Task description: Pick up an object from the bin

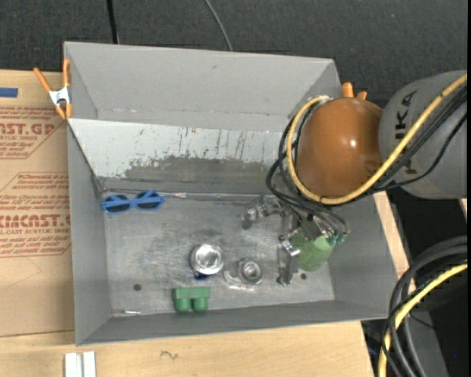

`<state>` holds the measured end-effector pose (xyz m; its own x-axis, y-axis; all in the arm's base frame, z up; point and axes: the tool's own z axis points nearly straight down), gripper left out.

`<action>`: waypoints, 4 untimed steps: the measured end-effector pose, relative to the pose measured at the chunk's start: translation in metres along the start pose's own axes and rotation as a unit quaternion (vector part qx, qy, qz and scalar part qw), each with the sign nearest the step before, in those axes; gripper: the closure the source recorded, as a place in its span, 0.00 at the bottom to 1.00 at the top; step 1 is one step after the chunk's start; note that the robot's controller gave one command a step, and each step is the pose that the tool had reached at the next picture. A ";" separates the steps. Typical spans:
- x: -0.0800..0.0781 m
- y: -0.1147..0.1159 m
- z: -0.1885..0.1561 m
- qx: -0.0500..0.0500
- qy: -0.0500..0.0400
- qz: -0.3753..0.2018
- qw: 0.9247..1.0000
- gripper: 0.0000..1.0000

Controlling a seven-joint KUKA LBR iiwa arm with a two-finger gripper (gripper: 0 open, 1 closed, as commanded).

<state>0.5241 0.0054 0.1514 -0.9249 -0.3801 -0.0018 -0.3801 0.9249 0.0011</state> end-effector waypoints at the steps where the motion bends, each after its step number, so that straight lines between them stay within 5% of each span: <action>1: -0.017 0.057 0.077 -0.002 0.000 -0.058 0.998 0.00; 2: -0.003 0.094 0.079 0.003 -0.006 -0.238 0.971 0.00; 3: -0.005 0.120 0.054 0.000 -0.001 -0.306 0.952 0.00; 4: -0.004 0.120 0.054 0.000 -0.001 -0.305 0.952 1.00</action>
Offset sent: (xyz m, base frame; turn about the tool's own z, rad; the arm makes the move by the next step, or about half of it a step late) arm -0.0048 0.0539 -0.0736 -0.1104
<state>0.4828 0.1178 0.0974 -0.5317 -0.8469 -0.0040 -0.8469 0.5317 0.0002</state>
